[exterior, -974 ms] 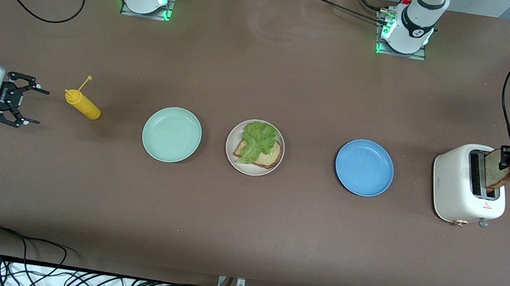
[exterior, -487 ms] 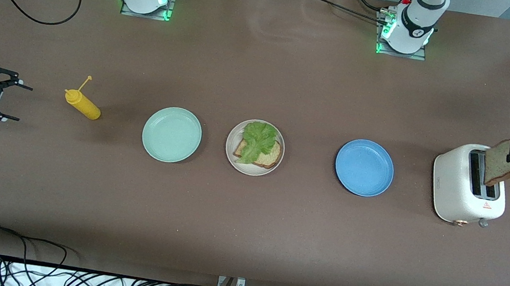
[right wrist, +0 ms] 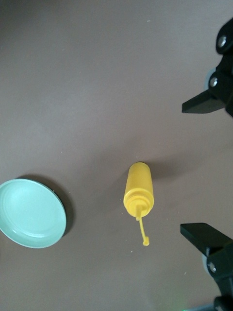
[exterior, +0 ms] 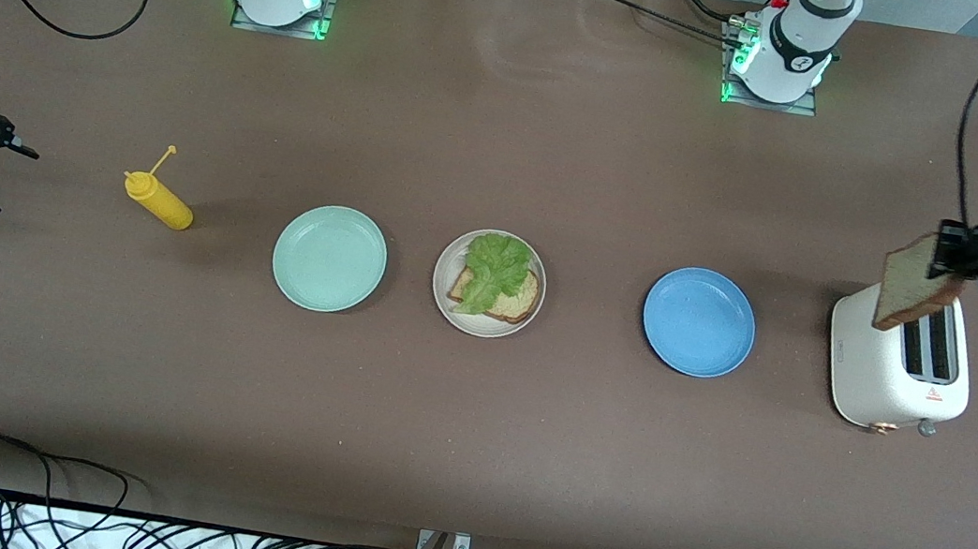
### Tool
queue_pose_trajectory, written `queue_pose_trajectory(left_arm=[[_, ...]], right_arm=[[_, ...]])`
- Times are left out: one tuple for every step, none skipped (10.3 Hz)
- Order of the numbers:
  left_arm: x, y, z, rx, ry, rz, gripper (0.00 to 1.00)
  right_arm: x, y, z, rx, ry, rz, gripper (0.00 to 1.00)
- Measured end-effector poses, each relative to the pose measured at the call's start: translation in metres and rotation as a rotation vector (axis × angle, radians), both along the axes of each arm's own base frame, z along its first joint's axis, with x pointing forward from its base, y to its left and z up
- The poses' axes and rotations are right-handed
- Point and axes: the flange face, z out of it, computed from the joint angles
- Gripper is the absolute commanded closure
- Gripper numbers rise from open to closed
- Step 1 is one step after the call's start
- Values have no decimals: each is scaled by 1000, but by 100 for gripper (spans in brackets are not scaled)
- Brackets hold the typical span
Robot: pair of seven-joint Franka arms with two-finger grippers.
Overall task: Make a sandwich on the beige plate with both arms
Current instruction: 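Lift the toast with the left gripper while the right gripper releases the mustard, then carry the toast slice with the left gripper over the sandwich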
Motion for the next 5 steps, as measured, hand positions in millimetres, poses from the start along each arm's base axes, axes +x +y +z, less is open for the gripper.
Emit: queue_pose_trajectory(left_arm=[[0, -23, -1, -78, 16, 36, 100], [1, -44, -6, -169, 44, 70, 100], [3, -67, -15, -266, 88, 92, 100], [7, -89, -30, -346, 138, 91, 100], [12, -115, -48, -407, 173, 76, 100]], right_arm=[[1, 12, 16, -48, 24, -70, 0], [2, 28, 33, -102, 43, -144, 0], [2, 48, 52, -162, 56, -225, 0], [0, 68, 69, -220, 73, -315, 0], [-1, 88, 82, -274, 88, -401, 0]])
